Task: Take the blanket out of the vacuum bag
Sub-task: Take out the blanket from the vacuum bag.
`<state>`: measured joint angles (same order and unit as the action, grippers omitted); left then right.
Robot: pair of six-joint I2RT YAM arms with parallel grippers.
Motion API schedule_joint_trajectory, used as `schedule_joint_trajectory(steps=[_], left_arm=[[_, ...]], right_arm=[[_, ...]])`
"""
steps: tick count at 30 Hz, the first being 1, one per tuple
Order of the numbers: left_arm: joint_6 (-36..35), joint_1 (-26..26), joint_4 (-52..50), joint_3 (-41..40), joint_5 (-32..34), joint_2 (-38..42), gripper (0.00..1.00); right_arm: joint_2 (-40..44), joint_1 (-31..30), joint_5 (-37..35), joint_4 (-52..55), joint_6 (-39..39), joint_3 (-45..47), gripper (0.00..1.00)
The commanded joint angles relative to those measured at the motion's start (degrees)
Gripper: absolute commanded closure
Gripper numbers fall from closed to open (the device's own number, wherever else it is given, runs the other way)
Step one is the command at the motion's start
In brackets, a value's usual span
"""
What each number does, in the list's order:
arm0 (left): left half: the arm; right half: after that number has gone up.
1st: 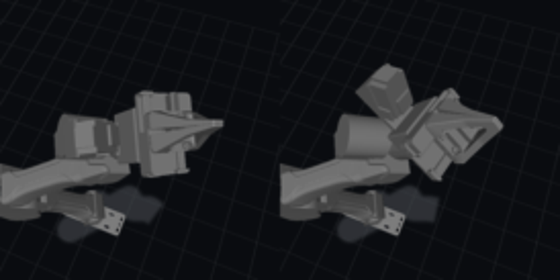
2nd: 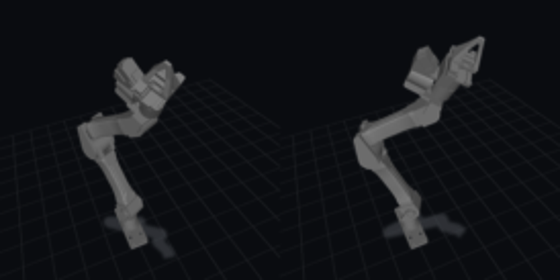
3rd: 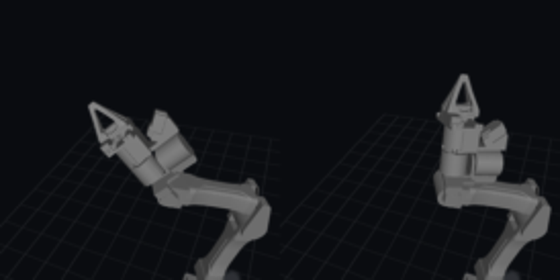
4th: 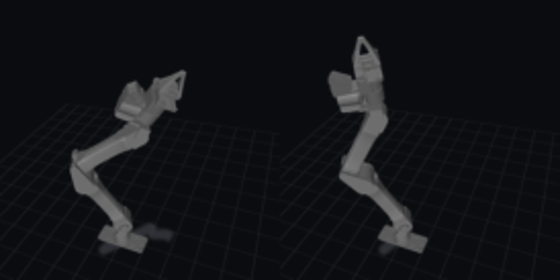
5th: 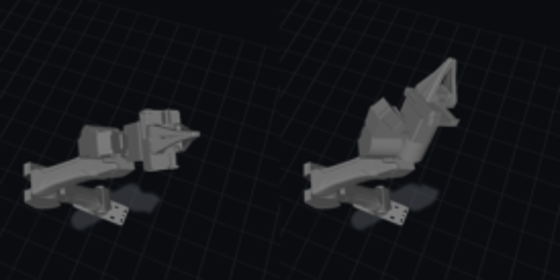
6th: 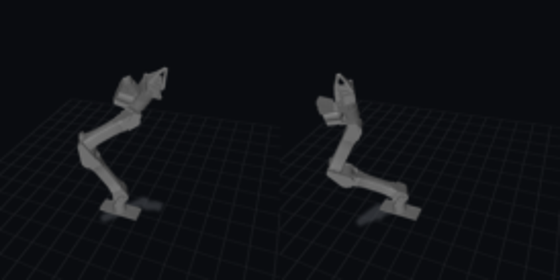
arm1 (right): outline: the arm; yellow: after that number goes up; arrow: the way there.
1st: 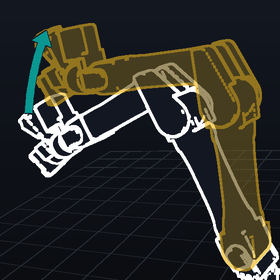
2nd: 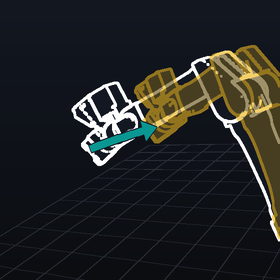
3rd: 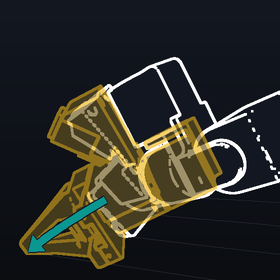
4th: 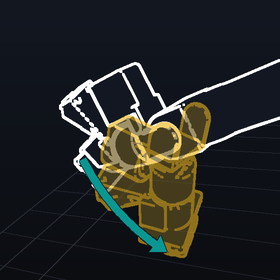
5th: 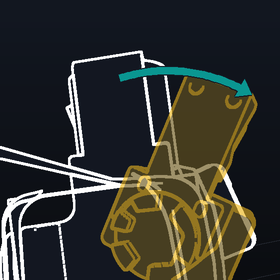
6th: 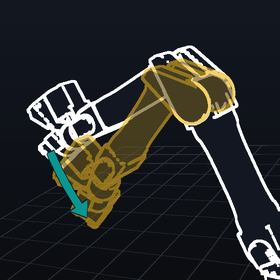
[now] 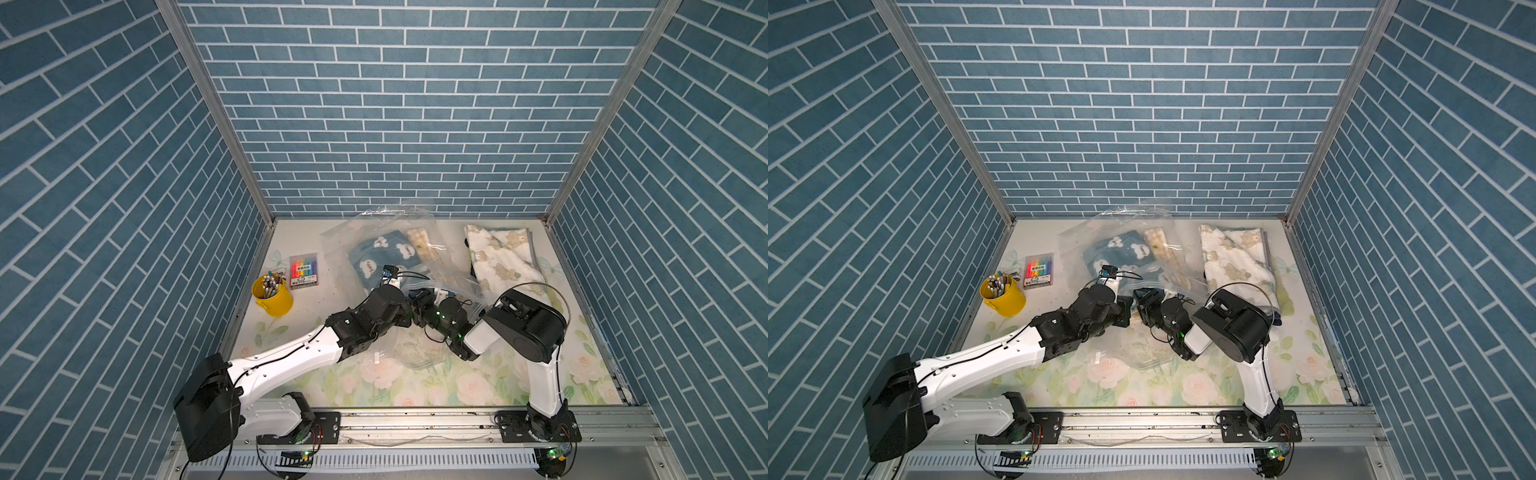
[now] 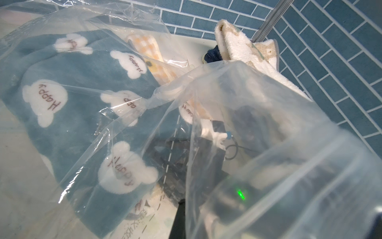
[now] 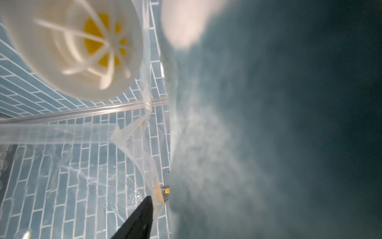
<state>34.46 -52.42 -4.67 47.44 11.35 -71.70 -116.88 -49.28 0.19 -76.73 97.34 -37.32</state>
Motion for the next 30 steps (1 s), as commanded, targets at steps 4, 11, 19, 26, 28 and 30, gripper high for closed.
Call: schedule_joint_trajectory(steps=[4,11,19,26,28,30], left_arm=[[-0.57,-0.22,2.04,1.12,-0.72,0.05,1.0],[-0.84,-0.22,2.12,0.29,-0.06,0.68,1.0],[-1.06,-0.22,2.8,-0.5,0.25,-0.09,1.0],[-1.42,-0.13,2.65,0.35,2.0,0.15,1.0],[-2.1,0.04,3.06,0.61,2.99,0.32,1.0],[-3.24,0.6,2.78,1.52,4.4,0.15,1.0]], right_arm=[[-5.98,-1.47,-7.09,-5.64,1.92,-3.91,0.34],[-10.52,-1.87,-11.08,-7.07,1.14,-5.84,0.37],[-11.53,-1.76,-12.04,-8.38,-0.7,-6.1,0.64],[-9.79,-1.02,-9.36,-10.74,-4.34,-7.29,1.0],[-6.87,-0.78,-7.93,-9.31,-5.34,-7.04,1.0],[-3.63,-0.87,-7.33,-8.12,-6.29,-5.76,1.0]])
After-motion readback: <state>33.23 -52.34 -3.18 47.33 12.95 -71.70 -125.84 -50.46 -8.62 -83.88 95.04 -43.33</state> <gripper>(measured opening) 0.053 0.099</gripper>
